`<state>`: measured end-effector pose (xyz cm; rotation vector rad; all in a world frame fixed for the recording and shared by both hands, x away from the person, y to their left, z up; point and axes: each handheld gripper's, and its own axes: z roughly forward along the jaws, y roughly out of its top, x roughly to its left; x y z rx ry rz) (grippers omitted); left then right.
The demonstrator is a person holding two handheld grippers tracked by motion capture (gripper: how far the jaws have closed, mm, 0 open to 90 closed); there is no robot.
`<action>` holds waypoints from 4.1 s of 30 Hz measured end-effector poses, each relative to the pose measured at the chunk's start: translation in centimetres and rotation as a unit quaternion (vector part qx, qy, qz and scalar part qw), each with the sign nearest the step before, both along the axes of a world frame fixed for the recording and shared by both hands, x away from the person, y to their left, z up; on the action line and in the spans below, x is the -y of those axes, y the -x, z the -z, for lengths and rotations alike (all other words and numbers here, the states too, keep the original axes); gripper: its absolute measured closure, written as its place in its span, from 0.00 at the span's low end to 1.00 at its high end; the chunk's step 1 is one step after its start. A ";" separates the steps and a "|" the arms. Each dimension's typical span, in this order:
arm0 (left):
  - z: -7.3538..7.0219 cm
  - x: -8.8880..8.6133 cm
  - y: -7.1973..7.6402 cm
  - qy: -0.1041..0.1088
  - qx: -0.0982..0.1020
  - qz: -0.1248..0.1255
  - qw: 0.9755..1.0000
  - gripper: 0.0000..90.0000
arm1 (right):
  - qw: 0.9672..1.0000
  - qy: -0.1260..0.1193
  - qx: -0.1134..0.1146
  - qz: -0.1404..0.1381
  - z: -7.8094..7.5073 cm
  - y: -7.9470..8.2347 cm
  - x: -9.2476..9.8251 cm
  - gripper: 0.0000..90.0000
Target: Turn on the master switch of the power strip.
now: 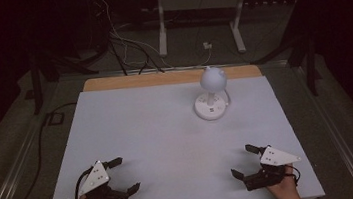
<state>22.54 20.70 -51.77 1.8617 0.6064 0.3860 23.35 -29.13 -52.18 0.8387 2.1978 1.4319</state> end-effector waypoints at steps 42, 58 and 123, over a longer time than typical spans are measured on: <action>-0.1 0.0 0.1 0.008 -0.005 0.002 1.000 0.00 | 0.995 0.025 -0.069 -0.061 -3.1 0.3 -2.9 0.00; -0.2 0.0 0.1 0.011 -0.005 0.002 1.000 0.00 | 0.995 0.015 -0.063 -0.069 -5.3 -1.2 -3.4 0.00; -0.4 0.1 0.2 0.022 -0.006 0.003 1.000 0.00 | 0.998 -0.016 -0.059 -0.027 -7.6 -10.7 -2.1 0.00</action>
